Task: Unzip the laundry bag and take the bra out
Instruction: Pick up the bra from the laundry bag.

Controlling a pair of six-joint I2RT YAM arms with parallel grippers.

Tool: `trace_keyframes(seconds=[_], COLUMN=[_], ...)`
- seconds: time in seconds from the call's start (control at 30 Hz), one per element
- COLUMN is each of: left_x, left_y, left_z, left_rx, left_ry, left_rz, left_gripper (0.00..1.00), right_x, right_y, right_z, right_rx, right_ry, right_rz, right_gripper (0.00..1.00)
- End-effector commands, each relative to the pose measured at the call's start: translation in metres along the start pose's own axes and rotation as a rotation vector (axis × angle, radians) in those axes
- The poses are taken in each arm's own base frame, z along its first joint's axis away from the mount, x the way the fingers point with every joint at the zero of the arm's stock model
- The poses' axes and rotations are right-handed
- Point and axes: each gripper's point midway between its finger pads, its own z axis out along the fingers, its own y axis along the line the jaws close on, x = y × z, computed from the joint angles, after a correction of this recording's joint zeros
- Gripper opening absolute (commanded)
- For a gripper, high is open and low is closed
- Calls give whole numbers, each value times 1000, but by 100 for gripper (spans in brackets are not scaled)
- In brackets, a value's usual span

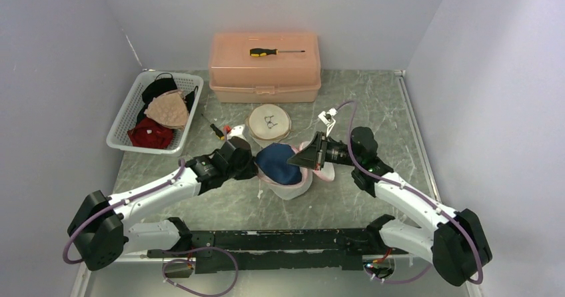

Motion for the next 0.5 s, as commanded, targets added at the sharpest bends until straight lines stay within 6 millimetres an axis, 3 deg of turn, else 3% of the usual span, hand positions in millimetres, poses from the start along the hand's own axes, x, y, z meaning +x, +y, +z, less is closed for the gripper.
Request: trace_keyframes(seconds=[0.0,0.27,0.47], left_x=[-6,-6,-14], left_y=[-1,-2,-1], left_z=[2,3,-14], left_rx=[-5,2,6], left_ry=[-28,-28,-66], left_rz=[-4,-14,-32], left_gripper=[3,3,8], right_x=[-17,-23,-38], right_y=[44,53,50], right_z=[-8,-13,-18], right_rx=[-159,-177,-117], right_ry=[-48,-70,-143], right_rz=[-125,-151,-156], right_gripper=[0,0,0])
